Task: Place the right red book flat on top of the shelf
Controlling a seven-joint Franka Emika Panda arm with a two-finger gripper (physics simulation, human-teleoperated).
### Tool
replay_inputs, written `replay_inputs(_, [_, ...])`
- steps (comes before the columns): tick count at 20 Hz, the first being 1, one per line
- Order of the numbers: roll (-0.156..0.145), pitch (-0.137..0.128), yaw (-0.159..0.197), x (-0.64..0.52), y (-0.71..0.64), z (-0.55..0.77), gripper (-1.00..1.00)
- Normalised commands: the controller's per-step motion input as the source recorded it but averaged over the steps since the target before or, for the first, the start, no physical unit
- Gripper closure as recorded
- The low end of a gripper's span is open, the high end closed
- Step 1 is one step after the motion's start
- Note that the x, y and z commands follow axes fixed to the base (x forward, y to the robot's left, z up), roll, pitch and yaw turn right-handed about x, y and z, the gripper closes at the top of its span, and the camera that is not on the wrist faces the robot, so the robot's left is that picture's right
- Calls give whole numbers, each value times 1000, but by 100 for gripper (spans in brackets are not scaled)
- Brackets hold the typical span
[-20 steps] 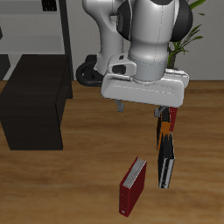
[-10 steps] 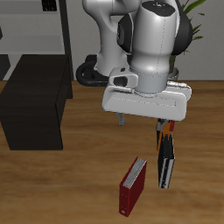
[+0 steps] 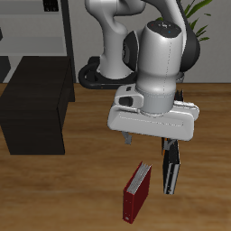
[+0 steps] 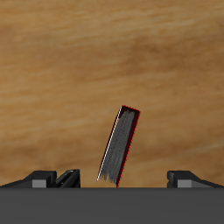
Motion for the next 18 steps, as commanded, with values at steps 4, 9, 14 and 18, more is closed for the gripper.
replay_inputs(4, [-3,3,-48,132,-80,-408,-100])
replay_inputs(9, [-6,12,-22,74,-26,-354,-100])
replay_inputs(14, [-25,32,-33,78,-86,-453,-100])
replay_inputs(18, [-22,44,-26,45,-102,-408,-100])
